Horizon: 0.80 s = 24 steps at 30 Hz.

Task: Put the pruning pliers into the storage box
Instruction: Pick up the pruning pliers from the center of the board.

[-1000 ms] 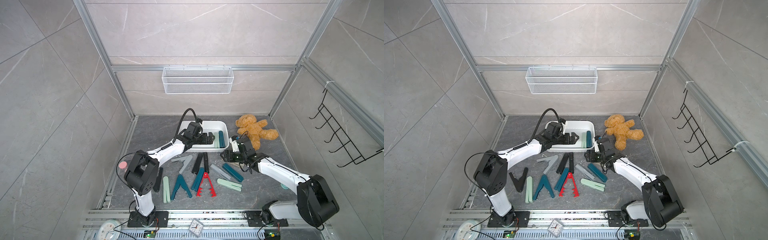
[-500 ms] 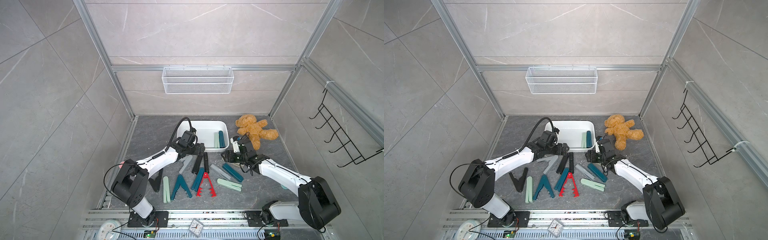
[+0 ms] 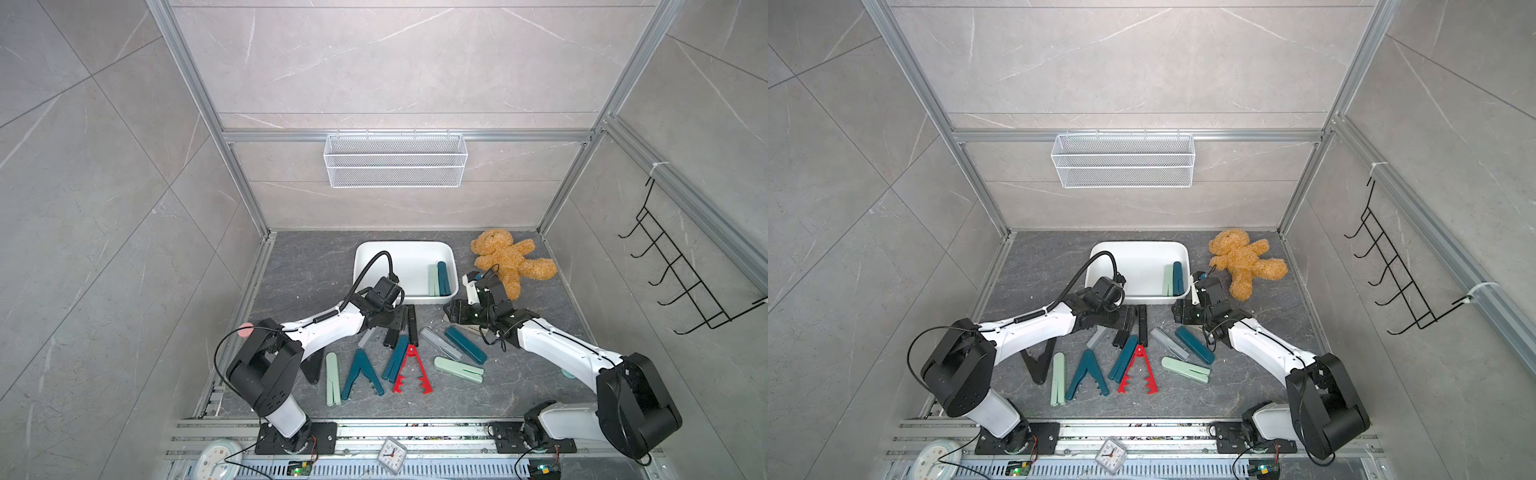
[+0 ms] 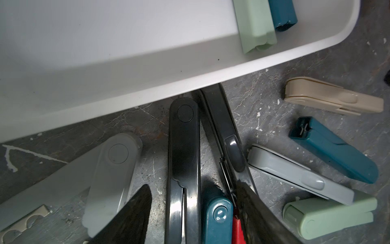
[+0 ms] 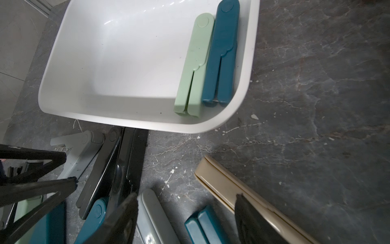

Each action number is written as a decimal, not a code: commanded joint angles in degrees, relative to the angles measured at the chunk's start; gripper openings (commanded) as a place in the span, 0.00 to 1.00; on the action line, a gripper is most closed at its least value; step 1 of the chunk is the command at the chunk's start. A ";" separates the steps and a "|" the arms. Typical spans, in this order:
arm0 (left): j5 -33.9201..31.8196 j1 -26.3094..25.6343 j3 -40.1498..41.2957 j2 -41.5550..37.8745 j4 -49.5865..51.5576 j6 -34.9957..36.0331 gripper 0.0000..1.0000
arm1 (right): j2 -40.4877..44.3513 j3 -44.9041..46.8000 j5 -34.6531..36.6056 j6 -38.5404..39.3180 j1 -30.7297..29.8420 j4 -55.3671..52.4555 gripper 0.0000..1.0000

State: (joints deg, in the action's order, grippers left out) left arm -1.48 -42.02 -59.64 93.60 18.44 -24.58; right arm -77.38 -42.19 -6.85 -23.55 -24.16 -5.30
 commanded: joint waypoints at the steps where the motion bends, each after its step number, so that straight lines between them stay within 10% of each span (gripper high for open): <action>1: -1.27 0.11 -1.04 2.00 2.23 -0.25 0.62 | 0.75 0.54 1.17 -0.77 -0.31 0.48 0.73; 24: -1.35 0.18 -6.37 12.19 4.17 0.06 0.48 | 0.74 0.47 2.37 -0.58 -0.31 0.00 0.75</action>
State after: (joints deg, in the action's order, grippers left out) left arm -2.09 -42.02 -64.71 105.23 21.02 -24.62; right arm -77.38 -42.19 -5.54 -23.57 -24.16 -5.34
